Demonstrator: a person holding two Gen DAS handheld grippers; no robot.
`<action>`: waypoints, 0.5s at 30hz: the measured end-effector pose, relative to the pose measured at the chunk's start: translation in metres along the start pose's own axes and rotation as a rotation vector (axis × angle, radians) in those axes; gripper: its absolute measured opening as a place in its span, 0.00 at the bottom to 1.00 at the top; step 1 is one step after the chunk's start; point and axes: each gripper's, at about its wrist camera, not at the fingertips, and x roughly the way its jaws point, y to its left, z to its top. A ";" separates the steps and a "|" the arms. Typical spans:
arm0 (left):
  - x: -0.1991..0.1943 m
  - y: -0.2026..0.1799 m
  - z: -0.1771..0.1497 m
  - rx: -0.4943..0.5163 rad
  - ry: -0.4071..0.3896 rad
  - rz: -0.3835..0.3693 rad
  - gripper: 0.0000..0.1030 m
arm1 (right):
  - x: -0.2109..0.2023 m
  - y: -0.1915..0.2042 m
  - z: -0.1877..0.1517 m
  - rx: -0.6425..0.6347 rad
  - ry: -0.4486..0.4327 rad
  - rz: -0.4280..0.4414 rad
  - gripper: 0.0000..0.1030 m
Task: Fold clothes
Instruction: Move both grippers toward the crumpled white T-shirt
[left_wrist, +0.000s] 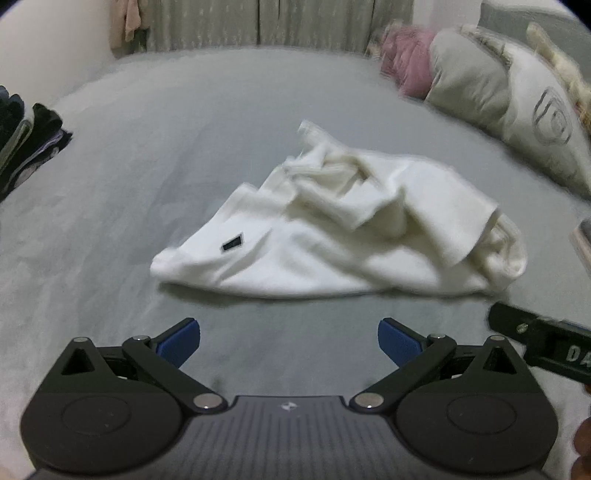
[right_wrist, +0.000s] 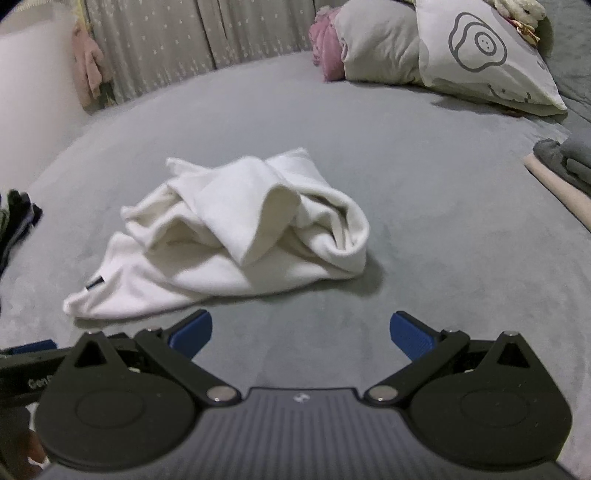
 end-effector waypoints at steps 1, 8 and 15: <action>0.000 0.001 0.003 -0.002 -0.006 -0.001 0.99 | 0.000 0.000 0.002 0.000 -0.012 0.009 1.00; 0.002 -0.004 0.038 0.020 -0.008 0.024 0.99 | -0.002 0.000 0.030 -0.016 -0.039 0.020 1.00; 0.023 0.015 0.050 0.032 -0.016 0.081 0.99 | 0.012 0.010 0.065 -0.062 0.012 0.025 1.00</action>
